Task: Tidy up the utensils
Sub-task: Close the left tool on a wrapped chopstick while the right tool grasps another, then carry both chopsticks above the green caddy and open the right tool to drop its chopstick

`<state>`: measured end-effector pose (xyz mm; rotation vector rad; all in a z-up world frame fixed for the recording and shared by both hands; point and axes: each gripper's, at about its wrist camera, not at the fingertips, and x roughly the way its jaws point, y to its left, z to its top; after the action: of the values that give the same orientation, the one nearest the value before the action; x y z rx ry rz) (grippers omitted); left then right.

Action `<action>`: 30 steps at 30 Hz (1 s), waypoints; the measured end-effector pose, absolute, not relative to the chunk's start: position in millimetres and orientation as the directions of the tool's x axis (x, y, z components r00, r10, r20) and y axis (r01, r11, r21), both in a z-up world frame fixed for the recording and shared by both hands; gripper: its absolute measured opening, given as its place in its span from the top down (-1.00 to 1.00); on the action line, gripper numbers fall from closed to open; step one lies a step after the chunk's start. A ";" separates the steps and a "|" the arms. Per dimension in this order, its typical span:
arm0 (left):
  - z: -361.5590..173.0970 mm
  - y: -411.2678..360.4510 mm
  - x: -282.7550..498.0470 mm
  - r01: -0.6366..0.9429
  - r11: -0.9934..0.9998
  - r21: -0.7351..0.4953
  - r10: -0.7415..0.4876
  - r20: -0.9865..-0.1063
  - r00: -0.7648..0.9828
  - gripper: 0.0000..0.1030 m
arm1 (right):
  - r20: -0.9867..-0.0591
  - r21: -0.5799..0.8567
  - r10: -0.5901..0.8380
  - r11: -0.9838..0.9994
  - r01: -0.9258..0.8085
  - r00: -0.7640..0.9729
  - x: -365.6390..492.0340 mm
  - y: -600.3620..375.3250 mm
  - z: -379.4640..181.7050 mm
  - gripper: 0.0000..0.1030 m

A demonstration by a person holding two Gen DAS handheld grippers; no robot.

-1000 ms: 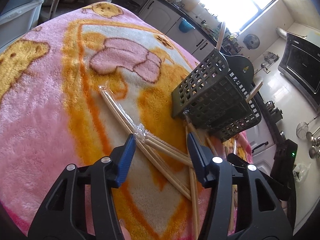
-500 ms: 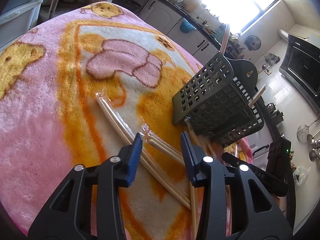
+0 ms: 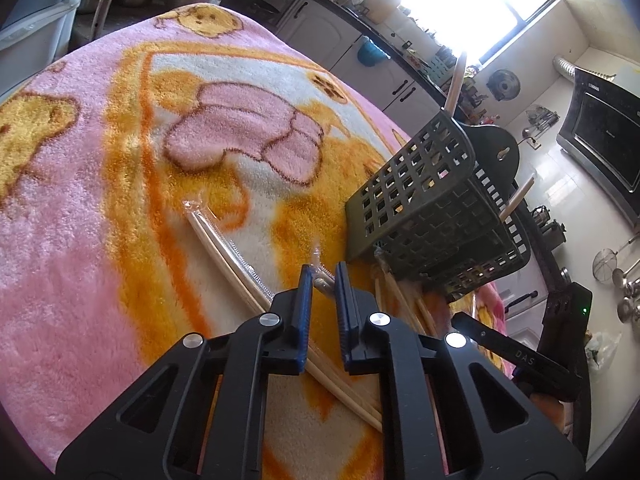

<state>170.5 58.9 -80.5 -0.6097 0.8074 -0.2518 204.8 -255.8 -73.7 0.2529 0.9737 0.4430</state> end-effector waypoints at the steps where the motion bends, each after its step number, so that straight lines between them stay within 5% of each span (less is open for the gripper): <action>1: -79.0 60.3 169.8 -0.012 0.798 -0.603 -0.437 -0.591 0.678 0.87 | -0.734 0.398 0.472 0.882 -0.254 0.489 203.0 -255.0 -71.2 0.83; 30: 21.9 78.7 115.6 0.136 0.812 -0.567 -0.396 -0.366 0.842 0.93 | -0.605 0.323 0.536 0.841 -0.433 0.589 156.3 -218.3 2.3 0.88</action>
<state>115.6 78.7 21.9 -0.5546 0.4951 -0.2970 156.3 -218.3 2.3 0.1470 0.7531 0.5667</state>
